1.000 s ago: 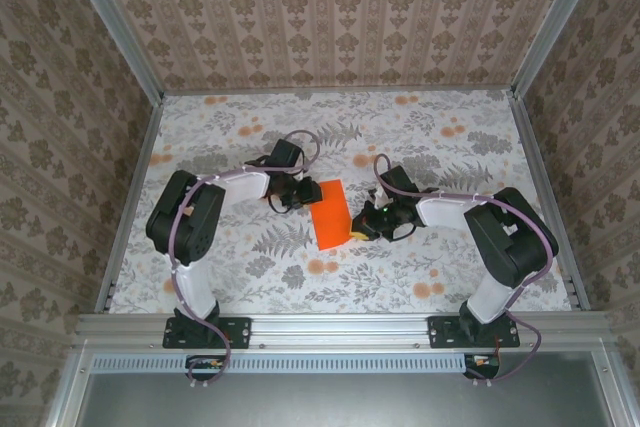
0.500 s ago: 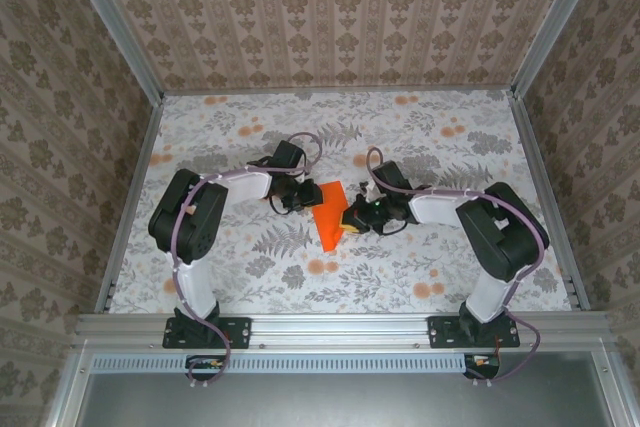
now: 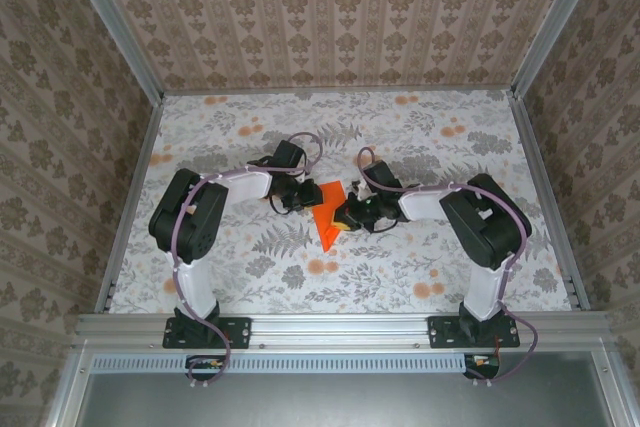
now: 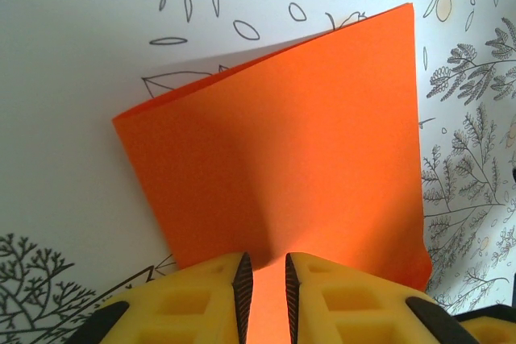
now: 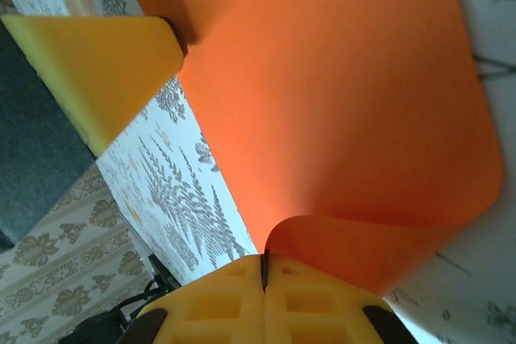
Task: Fold a paper plane with a square sheet of paper (pick it up from the middle)
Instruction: Third fold the triangle at the center of the table.
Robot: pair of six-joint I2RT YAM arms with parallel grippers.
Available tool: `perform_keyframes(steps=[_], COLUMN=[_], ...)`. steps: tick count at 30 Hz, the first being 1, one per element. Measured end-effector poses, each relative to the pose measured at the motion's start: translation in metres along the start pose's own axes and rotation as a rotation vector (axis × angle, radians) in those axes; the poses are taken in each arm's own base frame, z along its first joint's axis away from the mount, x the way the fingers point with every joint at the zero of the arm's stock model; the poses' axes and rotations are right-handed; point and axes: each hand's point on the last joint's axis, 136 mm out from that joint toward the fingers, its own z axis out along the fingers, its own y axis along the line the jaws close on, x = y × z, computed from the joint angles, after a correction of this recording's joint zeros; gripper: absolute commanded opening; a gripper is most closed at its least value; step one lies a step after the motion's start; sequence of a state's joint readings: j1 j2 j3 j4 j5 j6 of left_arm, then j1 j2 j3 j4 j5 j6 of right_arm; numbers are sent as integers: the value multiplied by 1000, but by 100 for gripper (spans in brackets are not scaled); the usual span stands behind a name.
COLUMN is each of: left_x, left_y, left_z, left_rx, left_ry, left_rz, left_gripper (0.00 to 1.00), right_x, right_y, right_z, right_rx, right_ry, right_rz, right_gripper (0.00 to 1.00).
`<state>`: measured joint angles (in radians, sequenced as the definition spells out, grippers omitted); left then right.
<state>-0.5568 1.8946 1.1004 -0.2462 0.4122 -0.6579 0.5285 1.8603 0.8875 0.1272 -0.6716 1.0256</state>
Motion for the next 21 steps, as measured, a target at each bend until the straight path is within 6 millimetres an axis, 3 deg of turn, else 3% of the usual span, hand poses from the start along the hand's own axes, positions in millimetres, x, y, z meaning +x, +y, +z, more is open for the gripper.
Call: perform_keyframes(steps=[21], left_x=[0], left_y=[0], left_z=[0], left_rx=[-1], left_ry=[1], left_rz=[-1], left_gripper=[23], right_x=[-11], right_y=[1], right_z=[12], right_rx=[-4], right_ry=[-5], right_rz=[-9], right_gripper=[0])
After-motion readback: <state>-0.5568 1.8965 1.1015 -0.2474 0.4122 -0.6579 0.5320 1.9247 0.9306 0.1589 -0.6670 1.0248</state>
